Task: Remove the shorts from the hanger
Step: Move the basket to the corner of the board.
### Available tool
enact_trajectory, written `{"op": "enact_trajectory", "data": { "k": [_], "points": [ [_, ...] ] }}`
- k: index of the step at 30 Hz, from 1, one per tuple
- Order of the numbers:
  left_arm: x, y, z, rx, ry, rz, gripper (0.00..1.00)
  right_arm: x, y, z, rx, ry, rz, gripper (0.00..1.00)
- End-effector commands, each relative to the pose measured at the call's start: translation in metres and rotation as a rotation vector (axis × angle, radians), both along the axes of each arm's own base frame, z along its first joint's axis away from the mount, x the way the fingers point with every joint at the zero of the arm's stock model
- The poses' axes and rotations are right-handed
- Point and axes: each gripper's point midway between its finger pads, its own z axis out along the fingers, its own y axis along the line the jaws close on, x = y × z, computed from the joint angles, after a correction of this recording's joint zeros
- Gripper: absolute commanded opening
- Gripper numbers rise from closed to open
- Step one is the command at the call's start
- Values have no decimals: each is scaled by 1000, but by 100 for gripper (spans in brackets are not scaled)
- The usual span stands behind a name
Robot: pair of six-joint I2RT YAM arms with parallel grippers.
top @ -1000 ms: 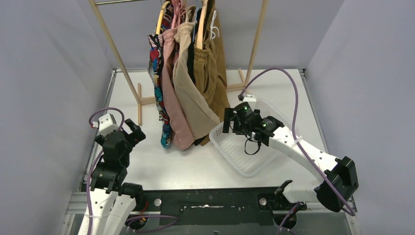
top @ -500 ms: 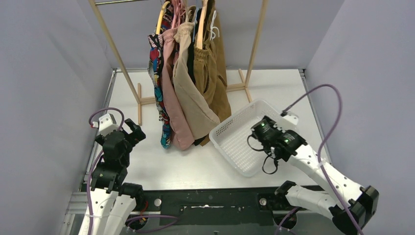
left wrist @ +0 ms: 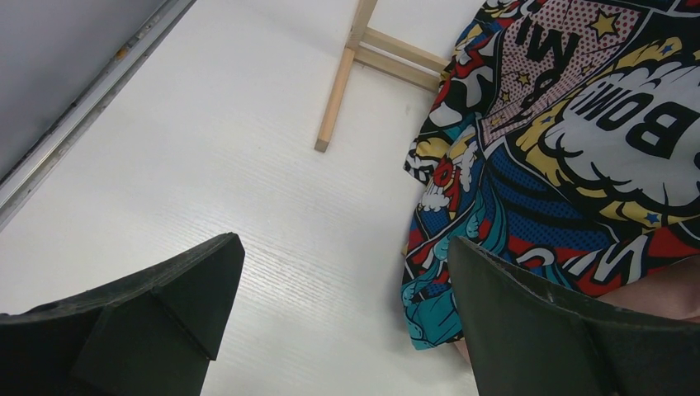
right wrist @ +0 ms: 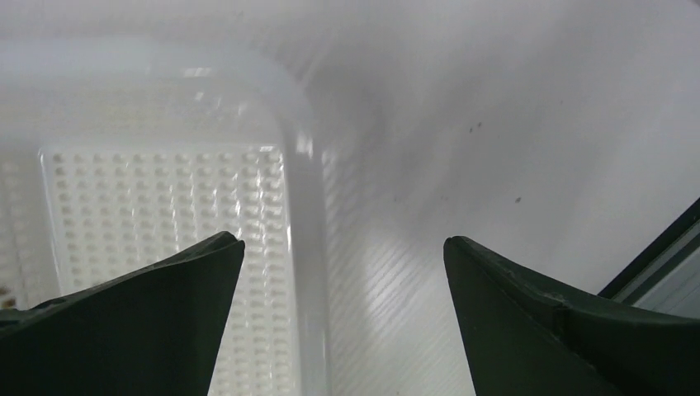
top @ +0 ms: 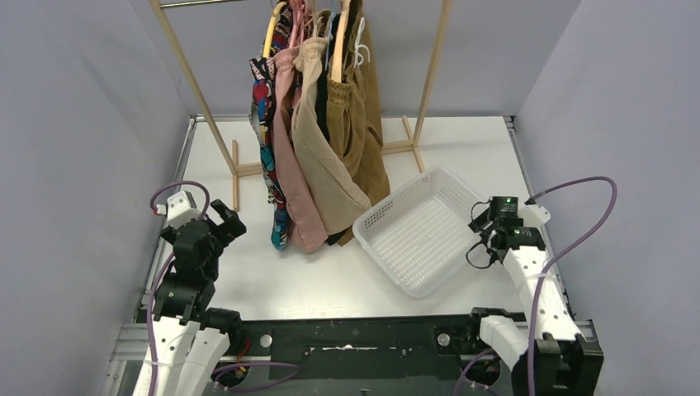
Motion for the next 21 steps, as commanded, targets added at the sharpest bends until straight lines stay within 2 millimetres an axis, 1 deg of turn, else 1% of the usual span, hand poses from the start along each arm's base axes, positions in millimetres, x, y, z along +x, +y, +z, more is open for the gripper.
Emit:
{"op": "enact_trajectory", "data": {
  "k": [1,2,3,7,9,12,14,15,16,17,19,20,21],
  "points": [
    [8,-4,11,-1,-56,-31,98,54,-33,17,-6,-103,95,98],
    [8,-5,11,0,-55,-34,98,65,-51,26,-21,-113,79,99],
    [9,-5,10,-1,-54,-36,98,74,-62,31,-33,-108,86,99],
    [9,-6,11,-1,-57,-41,98,118,-86,55,-88,-66,186,95],
    [9,-6,11,-1,-61,-43,98,140,-89,60,-88,-71,247,93],
    [9,-7,12,0,-65,-48,98,163,-92,68,-79,-62,289,92],
    [9,-7,11,1,-66,-47,98,168,-99,73,-108,-38,265,93],
    [9,-7,12,0,-68,-48,98,168,-98,77,-110,-23,266,93],
    [8,-7,12,0,-69,-48,98,168,-90,79,-109,-23,294,94],
    [8,-6,13,1,-70,-47,98,168,-76,84,-102,-35,337,94],
    [8,-5,13,3,-71,-42,98,161,-36,98,-96,-71,438,94],
    [8,-5,13,2,-70,-41,98,157,-14,100,-94,-89,484,95],
    [8,-5,13,3,-70,-40,98,151,5,97,-76,-99,508,95]
  ]
}}
